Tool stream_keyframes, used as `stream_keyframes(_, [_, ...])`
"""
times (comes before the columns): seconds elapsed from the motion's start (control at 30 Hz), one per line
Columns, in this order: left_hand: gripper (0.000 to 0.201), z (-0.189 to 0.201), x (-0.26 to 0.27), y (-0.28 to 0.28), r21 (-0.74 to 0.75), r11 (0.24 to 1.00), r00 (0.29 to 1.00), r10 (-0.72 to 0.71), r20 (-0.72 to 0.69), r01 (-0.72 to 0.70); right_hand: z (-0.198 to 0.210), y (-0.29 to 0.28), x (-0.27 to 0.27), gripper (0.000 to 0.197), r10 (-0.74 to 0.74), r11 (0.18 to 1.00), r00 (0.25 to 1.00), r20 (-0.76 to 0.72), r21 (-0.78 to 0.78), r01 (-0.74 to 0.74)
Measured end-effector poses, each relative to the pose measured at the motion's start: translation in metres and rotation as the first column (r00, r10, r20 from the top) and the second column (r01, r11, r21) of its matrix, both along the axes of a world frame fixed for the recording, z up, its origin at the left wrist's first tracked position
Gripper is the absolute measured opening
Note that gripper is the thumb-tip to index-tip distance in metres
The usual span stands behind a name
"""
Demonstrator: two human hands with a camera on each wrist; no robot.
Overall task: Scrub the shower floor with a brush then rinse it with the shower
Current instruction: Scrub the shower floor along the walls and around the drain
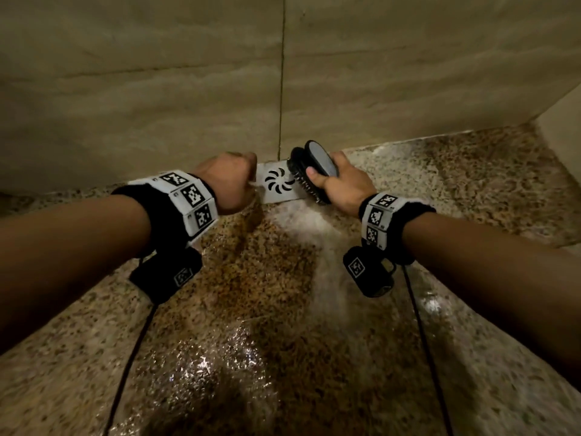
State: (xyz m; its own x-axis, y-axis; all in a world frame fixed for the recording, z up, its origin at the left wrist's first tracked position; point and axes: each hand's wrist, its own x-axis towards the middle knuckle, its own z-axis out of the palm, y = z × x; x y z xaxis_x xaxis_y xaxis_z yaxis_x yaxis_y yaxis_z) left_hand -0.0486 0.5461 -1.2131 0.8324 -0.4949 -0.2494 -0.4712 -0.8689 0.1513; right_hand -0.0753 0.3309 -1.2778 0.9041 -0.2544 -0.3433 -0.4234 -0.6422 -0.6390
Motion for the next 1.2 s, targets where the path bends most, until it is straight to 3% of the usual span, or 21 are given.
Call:
stream_keyframes(0.1, [0.026, 0.009, -0.002, -0.014, 0.077, 0.997, 1.000, 0.021, 0.015, -0.022, 0.002, 0.000, 0.002, 0.060, 0.056, 0.983, 0.998, -0.023, -0.172, -0.059])
stream_keyframes(0.27, [0.026, 0.025, -0.012, -0.046, 0.196, 0.981, 0.999, -0.010, 0.038, 0.002, -0.008, 0.008, -0.002, 0.049, 0.013, 1.000, 0.999, -0.038, 0.010, -0.013])
stream_keyframes(0.4, [0.027, 0.033, -0.009, -0.073, 0.273, 0.957, 0.989, -0.124, 0.076, 0.100, -0.002, 0.004, 0.007, 0.058, -0.077, 0.993, 0.997, -0.030, 0.084, 0.080])
stream_keyframes(0.53, [0.027, 0.023, 0.007, -0.107, 0.221, 0.967, 0.984, -0.153, 0.087, 0.130, 0.005, -0.025, 0.005, 0.061, -0.183, 0.980, 0.983, -0.022, 0.071, 0.184])
stream_keyframes(0.63, [0.031, 0.010, 0.005, -0.148, 0.122, 0.955, 0.960, -0.277, 0.039, 0.270, 0.001, -0.072, -0.014, 0.062, -0.293, 0.956, 0.956, -0.018, 0.002, 0.293])
stream_keyframes(0.8, [0.028, 0.001, 0.001, -0.208, 0.041, 0.894, 0.892, -0.448, 0.053, 0.447, -0.006, -0.176, -0.084, 0.081, -0.542, 0.836, 0.838, -0.068, -0.145, 0.529])
stream_keyframes(0.93, [0.018, -0.003, 0.000, -0.245, -0.007, 0.839, 0.839, -0.543, 0.018, 0.543, 0.000, -0.238, -0.156, 0.082, -0.677, 0.728, 0.721, -0.145, -0.278, 0.627])
stream_keyframes(1.03, [0.011, -0.014, -0.004, -0.263, -0.018, 0.808, 0.808, -0.589, -0.036, 0.588, -0.005, -0.259, -0.196, 0.082, -0.745, 0.655, 0.644, -0.172, -0.372, 0.658])
stream_keyframes(1.13, [0.016, -0.027, -0.006, -0.275, -0.011, 0.779, 0.777, -0.627, -0.065, 0.627, -0.013, -0.259, -0.208, 0.087, -0.810, 0.579, 0.550, -0.202, -0.421, 0.698])
stream_keyframes(1.2, [0.025, -0.035, -0.002, -0.273, -0.030, 0.785, 0.782, -0.619, -0.065, 0.619, -0.016, -0.241, -0.194, 0.090, -0.798, 0.587, 0.568, -0.201, -0.468, 0.660])
